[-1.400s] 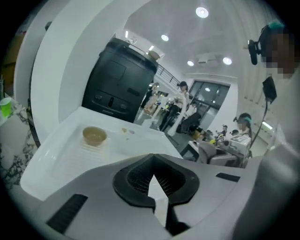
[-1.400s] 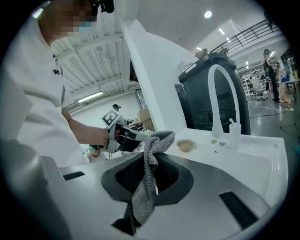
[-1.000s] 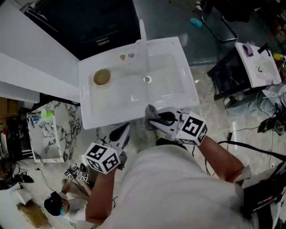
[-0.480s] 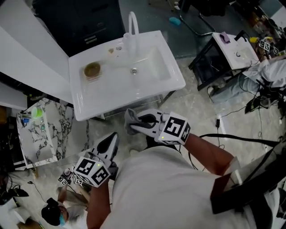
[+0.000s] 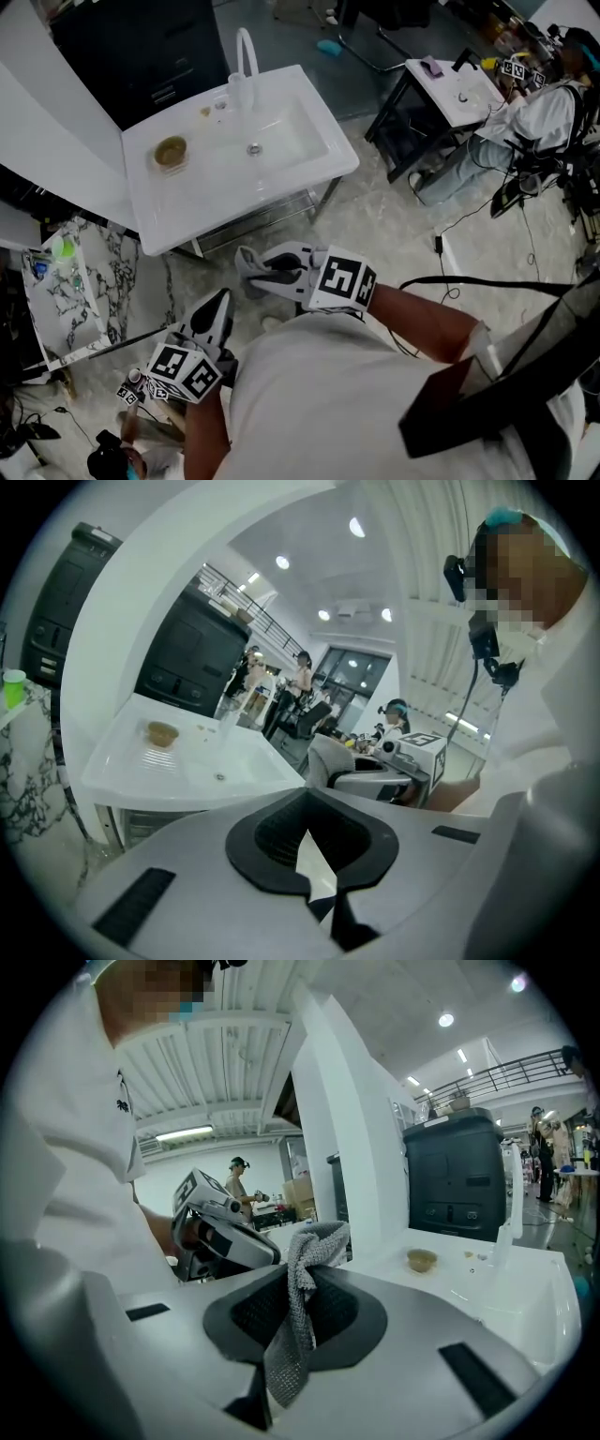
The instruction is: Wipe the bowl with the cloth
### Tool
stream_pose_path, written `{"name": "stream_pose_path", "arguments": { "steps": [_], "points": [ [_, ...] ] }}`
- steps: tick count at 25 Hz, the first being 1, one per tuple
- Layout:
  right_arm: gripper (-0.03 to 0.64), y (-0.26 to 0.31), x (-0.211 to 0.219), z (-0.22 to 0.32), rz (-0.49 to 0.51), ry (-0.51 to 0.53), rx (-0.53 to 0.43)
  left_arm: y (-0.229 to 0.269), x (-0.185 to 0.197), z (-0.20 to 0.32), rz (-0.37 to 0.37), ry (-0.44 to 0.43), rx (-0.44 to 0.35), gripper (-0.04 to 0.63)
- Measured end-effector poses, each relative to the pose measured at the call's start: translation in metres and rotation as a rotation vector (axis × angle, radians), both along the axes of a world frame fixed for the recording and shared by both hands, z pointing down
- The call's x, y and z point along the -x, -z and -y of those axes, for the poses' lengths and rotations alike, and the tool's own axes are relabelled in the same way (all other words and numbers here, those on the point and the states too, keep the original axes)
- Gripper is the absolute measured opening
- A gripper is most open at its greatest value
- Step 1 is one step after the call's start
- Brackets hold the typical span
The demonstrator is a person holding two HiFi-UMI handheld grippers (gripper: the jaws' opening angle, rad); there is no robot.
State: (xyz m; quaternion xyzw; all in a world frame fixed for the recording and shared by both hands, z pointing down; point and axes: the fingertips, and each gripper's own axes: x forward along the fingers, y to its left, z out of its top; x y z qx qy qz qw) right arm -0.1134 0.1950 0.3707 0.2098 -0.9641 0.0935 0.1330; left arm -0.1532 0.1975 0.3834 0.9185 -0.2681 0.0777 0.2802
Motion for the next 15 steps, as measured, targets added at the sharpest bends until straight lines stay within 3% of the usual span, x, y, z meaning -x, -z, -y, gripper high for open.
{"name": "stream_pose_path", "arguments": {
  "steps": [15],
  "points": [
    [0.046, 0.002, 0.025, -0.022, -0.019, 0.014, -0.029, -0.007, 0.026, -0.019, -0.001, 0.006, -0.015, 0.011]
  ]
}}
